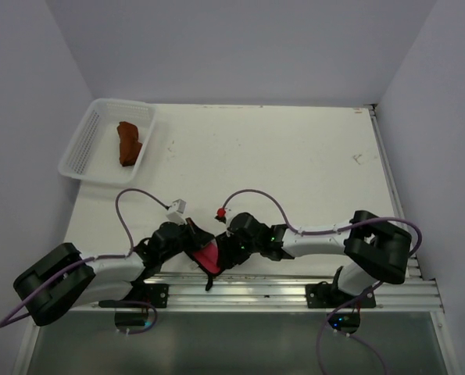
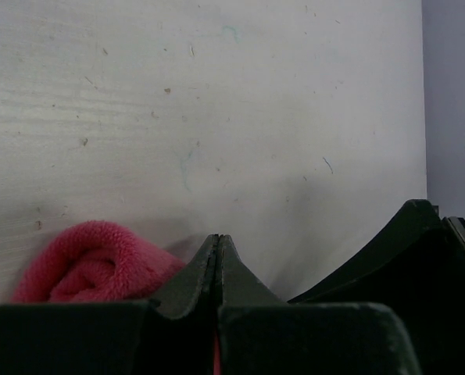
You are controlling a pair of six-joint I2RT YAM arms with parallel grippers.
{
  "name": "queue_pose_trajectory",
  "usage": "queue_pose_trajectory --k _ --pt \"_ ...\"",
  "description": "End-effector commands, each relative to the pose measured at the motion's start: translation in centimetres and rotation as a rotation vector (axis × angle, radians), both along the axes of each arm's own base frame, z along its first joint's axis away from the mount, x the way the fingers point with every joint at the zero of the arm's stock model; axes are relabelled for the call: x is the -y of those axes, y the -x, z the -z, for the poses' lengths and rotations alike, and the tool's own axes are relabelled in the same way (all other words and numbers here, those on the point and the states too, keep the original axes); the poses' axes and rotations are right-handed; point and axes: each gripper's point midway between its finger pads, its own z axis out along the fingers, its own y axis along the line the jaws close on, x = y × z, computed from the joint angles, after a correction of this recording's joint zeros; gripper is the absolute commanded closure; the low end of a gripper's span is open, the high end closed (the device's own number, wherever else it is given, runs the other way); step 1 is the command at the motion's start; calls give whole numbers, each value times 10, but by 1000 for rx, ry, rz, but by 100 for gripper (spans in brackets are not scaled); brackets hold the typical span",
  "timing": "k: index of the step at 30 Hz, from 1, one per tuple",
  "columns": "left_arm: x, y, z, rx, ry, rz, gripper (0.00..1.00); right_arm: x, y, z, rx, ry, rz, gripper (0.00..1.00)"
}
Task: Roll the towels
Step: Roll the towel
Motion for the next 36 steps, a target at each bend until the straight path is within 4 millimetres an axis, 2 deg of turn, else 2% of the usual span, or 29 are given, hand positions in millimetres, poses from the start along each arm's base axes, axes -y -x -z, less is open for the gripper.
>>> queue_pose_trajectory --k 1,7,10,12,13,14,16,17,19,20,22,23,25,29,33,36 --pt "-45 39 59 -107 -119 -28 100 -3 6 6 -30 -32 -6 55" --pt "-44 38 58 -108 -123 -25 100 7 2 20 -4 5 19 84" --pt "-41 34 52 -100 -114 -29 100 8 -7 15 74 12 43 92" --pt "-35 25 41 -78 -96 -41 100 7 -5 9 133 35 42 93" --pt "-33 24 37 -72 -93 -40 100 7 -18 3 220 57 78 94" --pt "-28 13 24 -41 -87 -52 100 9 -10 1 256 92 63 94" --pt "-28 4 15 -25 -117 -73 100 4 -18 -13 360 125 83 94" --pt "-21 -6 -2 11 -113 -73 100 12 -22 -11 426 190 108 94" --pt "-21 -11 -4 4 -158 -79 100 11 -30 -18 478 225 140 94" --pt "-16 -20 -17 29 -160 -81 100 18 -35 -13 521 282 162 94" --pt "-18 -24 -14 9 -212 -84 100 18 -39 -16 556 309 170 95" --pt "-16 -32 -22 24 -221 -99 100 20 -37 -16 582 332 167 95" --pt "-15 -35 -22 17 -244 -102 100 23 -43 -19 650 374 199 95" --pt "-7 -49 -37 40 -221 -108 100 28 -50 -19 761 475 238 94" --pt "-1 -59 -50 58 -186 -110 100 22 -47 -23 817 494 241 94" --pt "5 -61 -52 47 -156 -95 100 17 -43 -28 895 528 231 94"
